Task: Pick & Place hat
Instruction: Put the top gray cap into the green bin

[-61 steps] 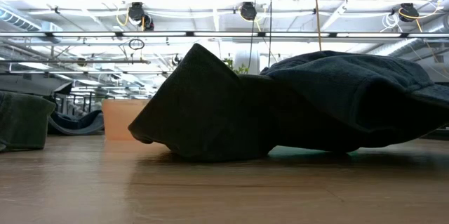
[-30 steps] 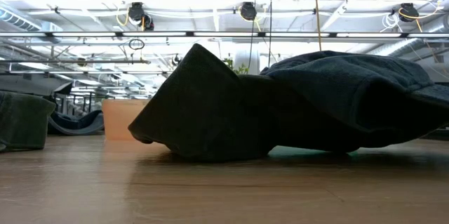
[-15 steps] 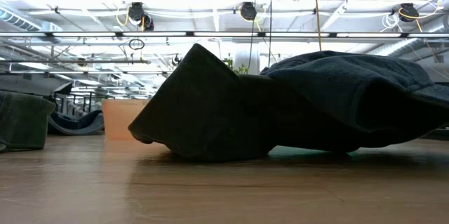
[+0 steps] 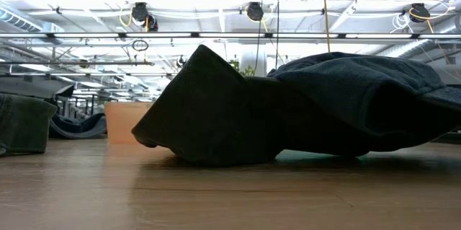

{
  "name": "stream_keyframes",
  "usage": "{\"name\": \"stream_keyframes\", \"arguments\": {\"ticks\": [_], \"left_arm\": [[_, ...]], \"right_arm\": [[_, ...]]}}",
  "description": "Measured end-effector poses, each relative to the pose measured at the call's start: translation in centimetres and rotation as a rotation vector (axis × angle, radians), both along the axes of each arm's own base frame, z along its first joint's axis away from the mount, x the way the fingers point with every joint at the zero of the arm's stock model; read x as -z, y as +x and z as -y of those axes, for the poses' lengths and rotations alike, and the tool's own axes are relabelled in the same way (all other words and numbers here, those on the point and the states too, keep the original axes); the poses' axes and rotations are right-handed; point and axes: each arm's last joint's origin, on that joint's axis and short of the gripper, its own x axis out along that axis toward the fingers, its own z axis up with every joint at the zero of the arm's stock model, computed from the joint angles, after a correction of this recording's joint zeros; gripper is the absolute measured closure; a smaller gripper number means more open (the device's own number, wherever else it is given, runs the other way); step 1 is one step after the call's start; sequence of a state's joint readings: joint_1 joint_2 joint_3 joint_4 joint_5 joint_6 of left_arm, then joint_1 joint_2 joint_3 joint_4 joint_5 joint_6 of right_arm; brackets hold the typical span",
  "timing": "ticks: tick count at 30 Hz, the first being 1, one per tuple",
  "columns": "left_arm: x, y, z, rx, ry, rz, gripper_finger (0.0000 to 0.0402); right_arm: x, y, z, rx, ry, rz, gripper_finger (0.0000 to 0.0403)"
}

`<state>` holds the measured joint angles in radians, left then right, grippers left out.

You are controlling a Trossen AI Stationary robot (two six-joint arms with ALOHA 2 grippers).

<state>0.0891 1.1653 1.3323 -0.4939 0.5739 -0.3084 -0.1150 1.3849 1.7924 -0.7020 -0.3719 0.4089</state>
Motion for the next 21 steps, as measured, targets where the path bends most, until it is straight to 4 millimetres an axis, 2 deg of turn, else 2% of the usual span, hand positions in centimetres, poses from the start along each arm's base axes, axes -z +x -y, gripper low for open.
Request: {"name": "stream_keyframes", "arguments": {"ticks": [10,21], "left_arm": [[0.51,-0.19,0.01,-0.005,-0.011,-0.063,0.0393],[0.49,-0.17,0.00,-0.010,-0.009,-0.060,0.0393]], "right_arm": [[-0.68,0.61,-0.83,-0.042,-0.033,0.096,0.0177],[-0.84,0.61,-0.97,-0.089,-0.021,0.115,0.0278]]}}
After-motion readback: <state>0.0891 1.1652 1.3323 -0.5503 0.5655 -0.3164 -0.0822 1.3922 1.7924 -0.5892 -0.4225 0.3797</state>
